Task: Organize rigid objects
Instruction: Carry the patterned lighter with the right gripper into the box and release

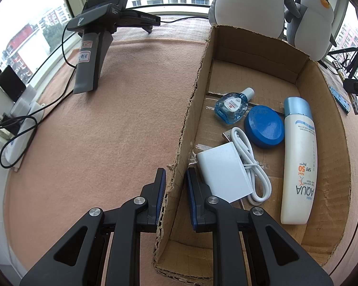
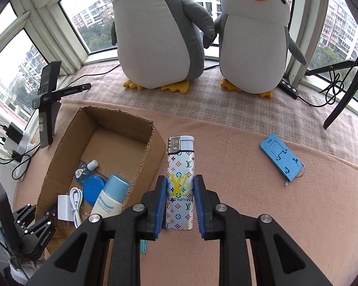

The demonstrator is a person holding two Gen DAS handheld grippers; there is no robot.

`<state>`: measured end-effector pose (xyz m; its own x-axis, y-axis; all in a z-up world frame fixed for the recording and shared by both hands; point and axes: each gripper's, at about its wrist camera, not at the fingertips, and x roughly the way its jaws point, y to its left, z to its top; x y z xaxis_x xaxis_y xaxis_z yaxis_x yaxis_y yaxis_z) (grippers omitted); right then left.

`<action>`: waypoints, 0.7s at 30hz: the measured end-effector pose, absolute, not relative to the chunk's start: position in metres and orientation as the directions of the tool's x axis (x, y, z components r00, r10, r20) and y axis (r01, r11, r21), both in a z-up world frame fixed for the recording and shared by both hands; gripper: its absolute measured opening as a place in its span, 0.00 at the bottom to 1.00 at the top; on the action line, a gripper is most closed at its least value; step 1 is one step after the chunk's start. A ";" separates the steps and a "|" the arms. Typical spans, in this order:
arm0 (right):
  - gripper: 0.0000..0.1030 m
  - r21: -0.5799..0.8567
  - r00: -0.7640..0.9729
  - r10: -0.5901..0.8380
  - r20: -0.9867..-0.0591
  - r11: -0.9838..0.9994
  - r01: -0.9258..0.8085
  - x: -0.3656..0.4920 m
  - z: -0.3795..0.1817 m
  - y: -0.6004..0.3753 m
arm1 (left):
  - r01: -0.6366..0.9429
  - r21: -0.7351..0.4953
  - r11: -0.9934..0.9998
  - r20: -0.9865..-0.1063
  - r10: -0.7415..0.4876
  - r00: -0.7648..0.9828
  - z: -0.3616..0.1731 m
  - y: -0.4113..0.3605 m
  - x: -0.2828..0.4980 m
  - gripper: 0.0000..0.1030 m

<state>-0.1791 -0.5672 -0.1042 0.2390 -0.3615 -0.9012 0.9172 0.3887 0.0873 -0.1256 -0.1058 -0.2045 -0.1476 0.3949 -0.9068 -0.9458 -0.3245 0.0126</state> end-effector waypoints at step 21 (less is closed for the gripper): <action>0.20 0.068 0.266 -0.308 -0.913 0.530 0.845 -0.086 -0.123 -0.553 | -0.964 0.011 -0.264 -0.907 0.404 -0.121 -0.204 -0.106 -0.126 0.15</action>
